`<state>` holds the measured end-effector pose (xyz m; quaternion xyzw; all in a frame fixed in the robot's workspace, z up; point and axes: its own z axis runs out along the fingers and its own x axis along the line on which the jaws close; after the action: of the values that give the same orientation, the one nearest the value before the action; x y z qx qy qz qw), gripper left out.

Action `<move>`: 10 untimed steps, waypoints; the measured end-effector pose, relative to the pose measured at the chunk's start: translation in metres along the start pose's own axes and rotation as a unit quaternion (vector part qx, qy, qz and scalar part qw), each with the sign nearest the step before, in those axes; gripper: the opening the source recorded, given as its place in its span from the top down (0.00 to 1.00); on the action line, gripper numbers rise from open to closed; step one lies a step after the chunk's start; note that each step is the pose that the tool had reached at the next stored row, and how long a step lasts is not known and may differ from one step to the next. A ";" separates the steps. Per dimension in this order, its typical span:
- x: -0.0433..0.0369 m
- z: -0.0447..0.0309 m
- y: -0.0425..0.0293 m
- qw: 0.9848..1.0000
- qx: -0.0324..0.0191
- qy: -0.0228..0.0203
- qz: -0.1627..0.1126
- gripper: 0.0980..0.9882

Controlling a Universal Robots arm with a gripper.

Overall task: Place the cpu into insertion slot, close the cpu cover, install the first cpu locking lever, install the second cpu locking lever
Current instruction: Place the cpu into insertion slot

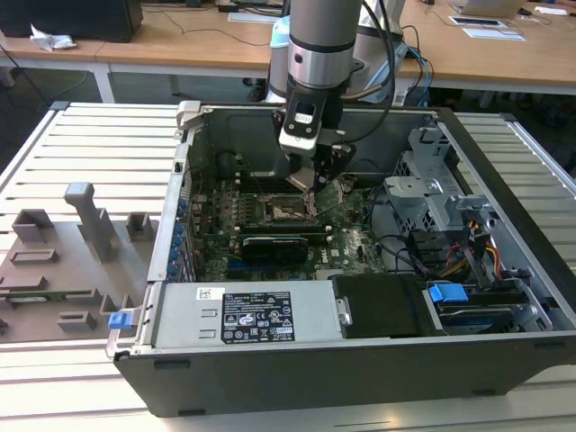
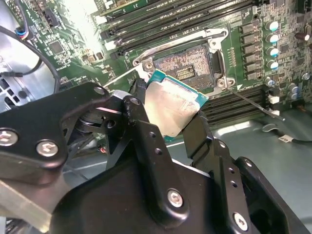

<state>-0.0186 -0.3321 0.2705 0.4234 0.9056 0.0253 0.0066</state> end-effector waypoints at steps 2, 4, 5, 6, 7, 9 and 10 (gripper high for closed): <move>0.0000 0.0000 0.0000 1.000 0.000 -0.001 0.010 0.50; 0.0000 0.0000 0.0000 1.000 0.000 -0.001 0.022 0.50; 0.0000 0.0001 0.0000 1.000 0.000 -0.001 0.026 0.50; 0.0000 0.0001 0.0000 1.000 0.000 -0.002 0.030 0.50; 0.0000 0.0001 0.0000 0.999 0.000 -0.002 0.034 0.50; 0.0000 0.0001 0.0000 0.999 0.000 -0.002 0.042 0.50; 0.0000 0.0001 0.0000 0.999 0.000 -0.003 0.048 0.50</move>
<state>-0.0186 -0.3321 0.2704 0.4665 0.8841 0.0248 0.0078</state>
